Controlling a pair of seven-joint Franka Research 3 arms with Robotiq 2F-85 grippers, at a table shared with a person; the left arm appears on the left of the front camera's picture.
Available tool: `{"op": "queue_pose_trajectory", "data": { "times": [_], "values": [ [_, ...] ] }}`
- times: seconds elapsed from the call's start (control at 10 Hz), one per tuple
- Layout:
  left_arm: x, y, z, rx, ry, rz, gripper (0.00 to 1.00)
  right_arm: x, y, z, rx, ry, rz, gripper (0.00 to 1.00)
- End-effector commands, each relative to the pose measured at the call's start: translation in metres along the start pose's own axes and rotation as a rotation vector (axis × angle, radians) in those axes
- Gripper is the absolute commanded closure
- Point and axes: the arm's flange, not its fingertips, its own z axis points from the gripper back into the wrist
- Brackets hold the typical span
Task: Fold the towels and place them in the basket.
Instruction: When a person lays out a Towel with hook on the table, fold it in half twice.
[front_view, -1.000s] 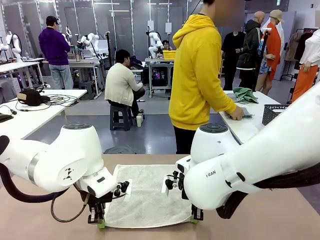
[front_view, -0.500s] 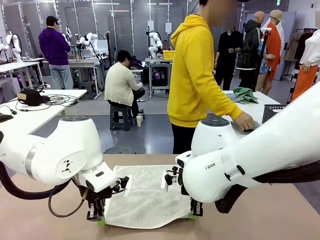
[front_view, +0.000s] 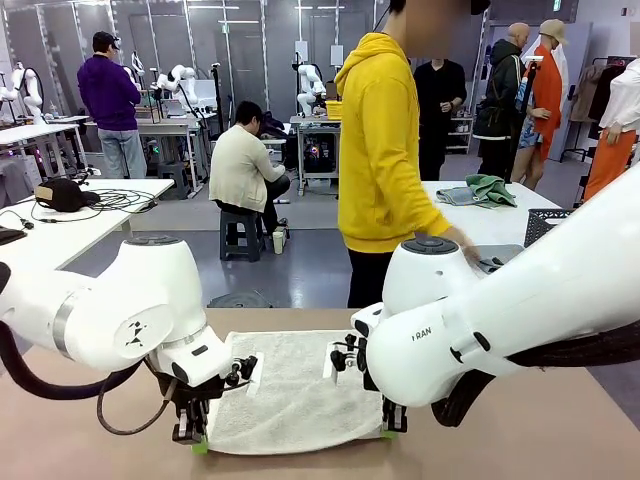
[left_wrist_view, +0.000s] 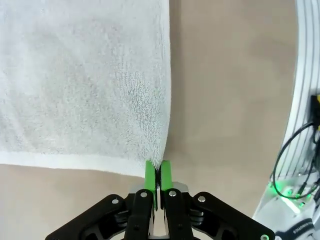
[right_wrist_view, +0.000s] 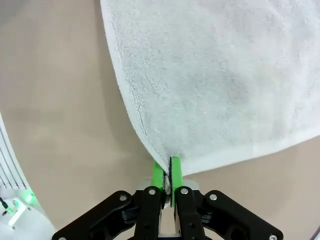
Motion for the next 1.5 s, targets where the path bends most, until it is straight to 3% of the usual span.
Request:
{"op": "queue_pose_trajectory", "data": {
  "times": [0.0,0.2,0.5,0.9,1.1,1.4],
  "values": [
    [0.002,0.017,0.031,-0.056,0.008,0.001,0.95,-0.001,-0.021,0.035,-0.039,0.038,-0.001,0.93],
    [0.002,0.022,0.050,-0.078,-0.036,0.031,0.95,0.005,-0.032,0.056,-0.038,0.061,-0.060,0.93],
    [-0.004,0.009,0.071,-0.148,-0.065,0.066,0.95,0.008,-0.017,0.081,0.029,0.026,-0.066,0.93],
    [-0.014,0.005,0.105,-0.088,-0.079,0.146,0.95,0.016,-0.001,0.108,0.089,0.023,-0.063,0.93],
    [-0.013,0.022,0.105,-0.072,-0.078,0.144,0.95,0.022,-0.013,0.107,0.089,0.016,-0.067,0.93],
    [-0.001,0.064,0.099,-0.010,-0.054,0.133,0.95,0.034,-0.063,0.093,0.073,0.006,-0.062,0.93]
  ]
}}
